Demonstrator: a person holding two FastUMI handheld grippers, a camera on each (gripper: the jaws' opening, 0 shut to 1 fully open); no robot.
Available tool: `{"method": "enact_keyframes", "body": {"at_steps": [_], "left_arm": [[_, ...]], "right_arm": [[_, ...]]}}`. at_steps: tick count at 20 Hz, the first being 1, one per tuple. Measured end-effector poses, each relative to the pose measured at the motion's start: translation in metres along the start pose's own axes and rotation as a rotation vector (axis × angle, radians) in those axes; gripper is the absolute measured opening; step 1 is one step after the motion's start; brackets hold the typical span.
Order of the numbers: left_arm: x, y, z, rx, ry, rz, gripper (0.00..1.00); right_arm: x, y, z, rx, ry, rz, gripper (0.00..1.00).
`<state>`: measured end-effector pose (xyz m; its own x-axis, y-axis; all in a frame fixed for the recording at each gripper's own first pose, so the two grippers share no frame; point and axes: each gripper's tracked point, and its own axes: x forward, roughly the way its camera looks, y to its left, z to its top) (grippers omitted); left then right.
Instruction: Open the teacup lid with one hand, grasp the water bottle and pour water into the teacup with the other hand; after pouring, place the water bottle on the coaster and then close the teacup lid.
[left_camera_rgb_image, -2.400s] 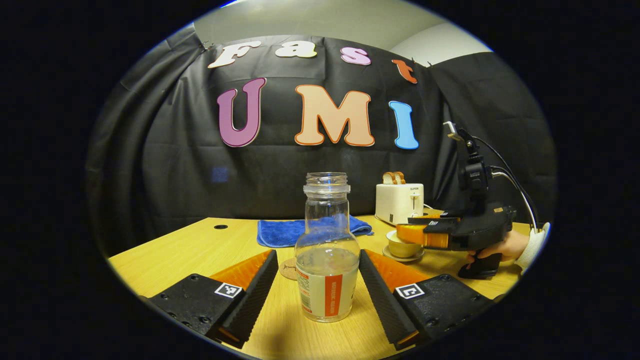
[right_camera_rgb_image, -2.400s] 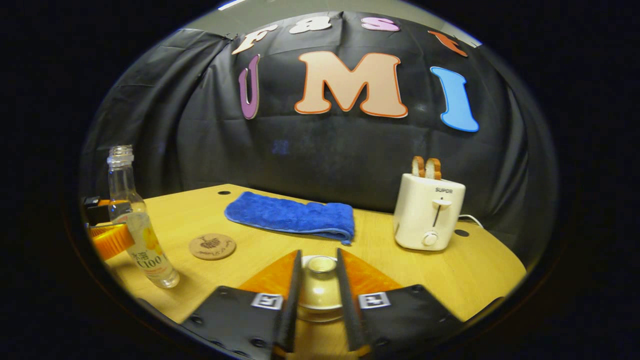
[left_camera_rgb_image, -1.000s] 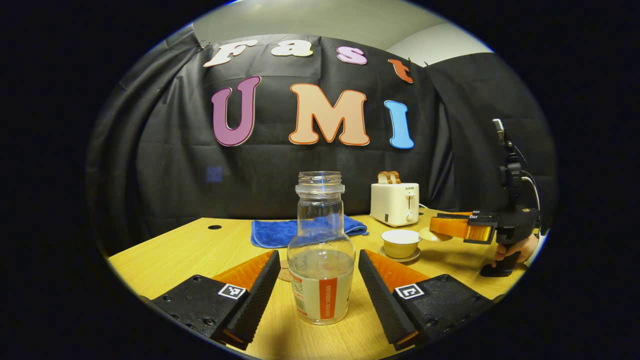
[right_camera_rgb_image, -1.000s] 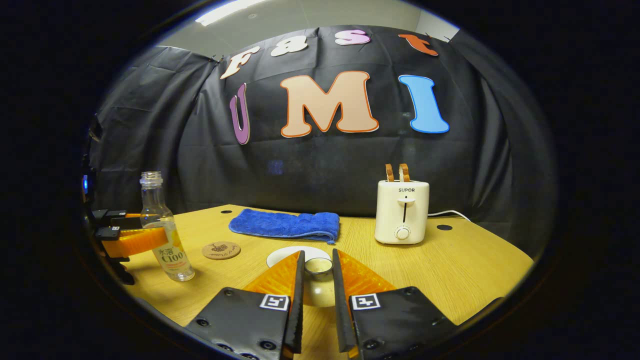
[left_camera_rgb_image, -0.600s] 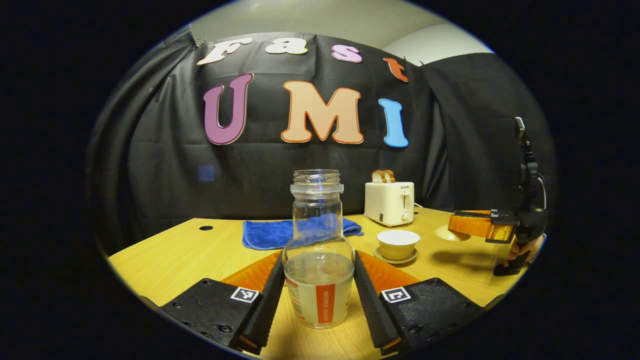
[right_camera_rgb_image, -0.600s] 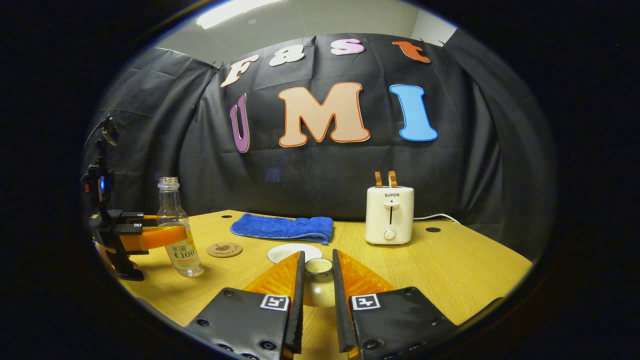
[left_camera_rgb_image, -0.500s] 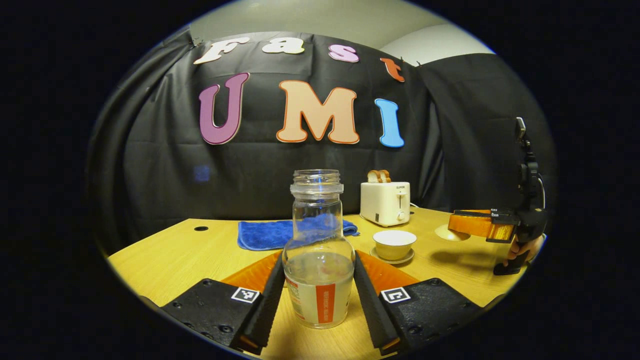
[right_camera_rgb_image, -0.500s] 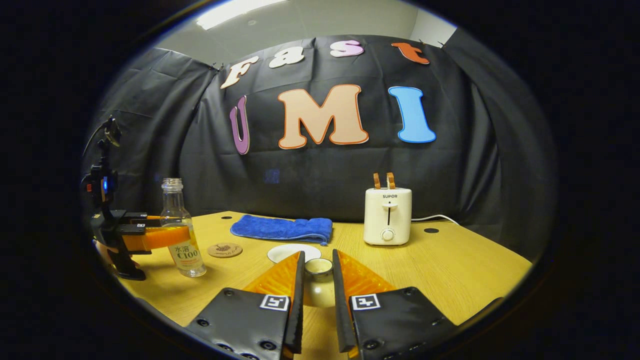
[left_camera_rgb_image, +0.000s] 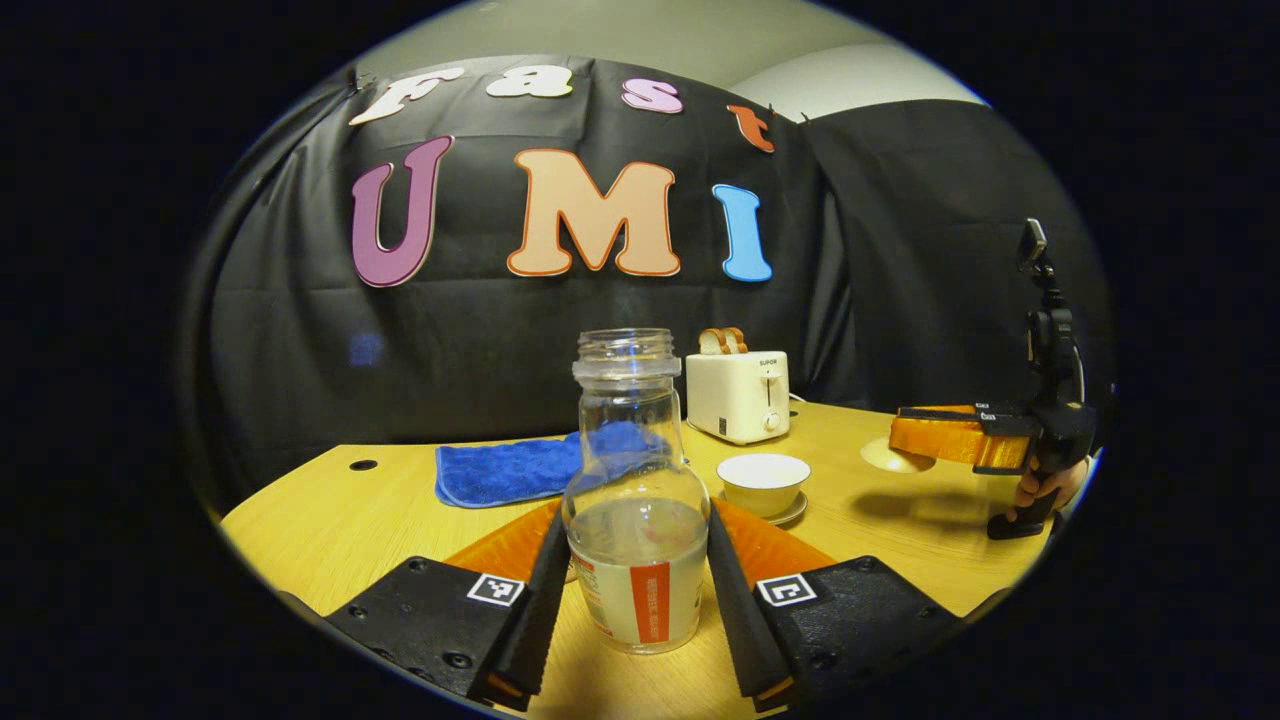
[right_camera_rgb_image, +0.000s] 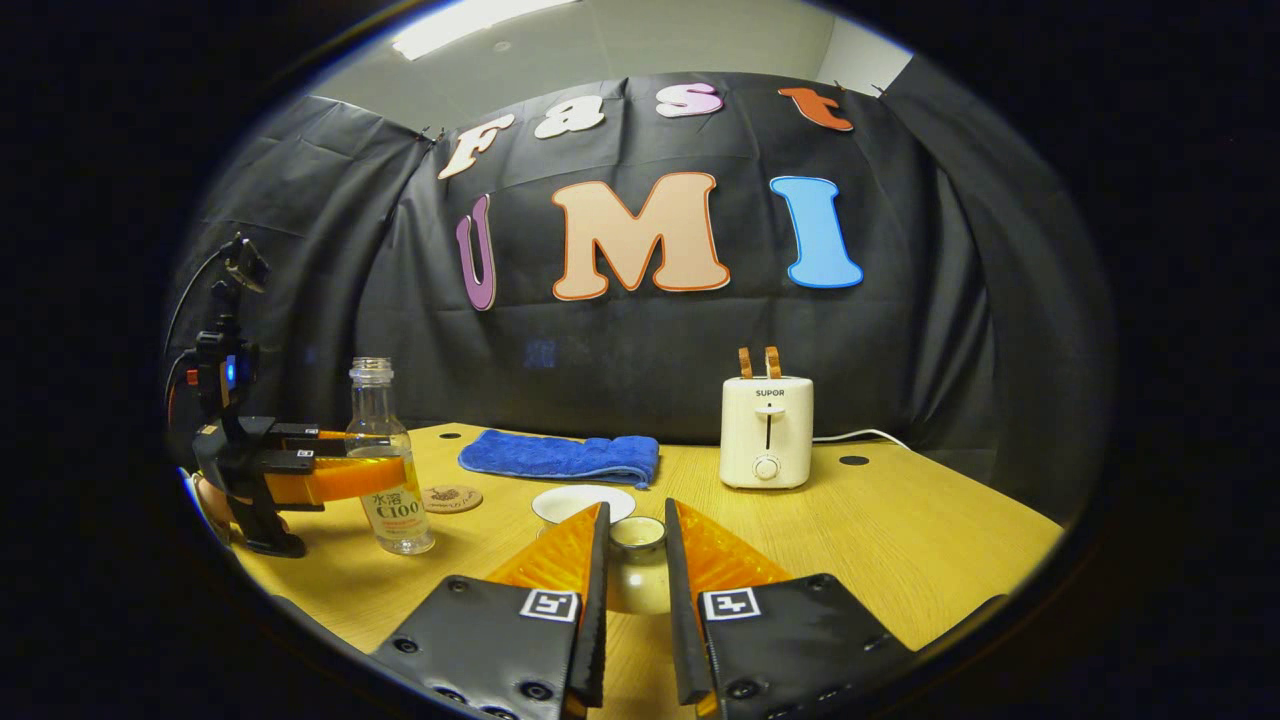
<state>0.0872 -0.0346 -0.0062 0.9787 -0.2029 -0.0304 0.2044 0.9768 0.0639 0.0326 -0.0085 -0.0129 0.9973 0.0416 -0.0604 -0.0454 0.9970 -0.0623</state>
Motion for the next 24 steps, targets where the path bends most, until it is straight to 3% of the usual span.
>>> {"method": "enact_keyframes", "body": {"at_steps": [10,19,24], "left_arm": [[0.002,0.007,0.024,0.050,0.016,0.053,0.66],[0.019,0.033,0.044,0.405,0.119,0.122,0.67],[0.036,0.028,0.032,0.615,0.203,0.075,0.67]], "right_arm": [[-0.002,-0.002,0.001,0.001,0.000,-0.010,0.31],[-0.002,-0.004,0.002,0.002,0.000,-0.022,0.30],[-0.002,-0.005,0.001,0.004,0.001,-0.022,0.31]]}}
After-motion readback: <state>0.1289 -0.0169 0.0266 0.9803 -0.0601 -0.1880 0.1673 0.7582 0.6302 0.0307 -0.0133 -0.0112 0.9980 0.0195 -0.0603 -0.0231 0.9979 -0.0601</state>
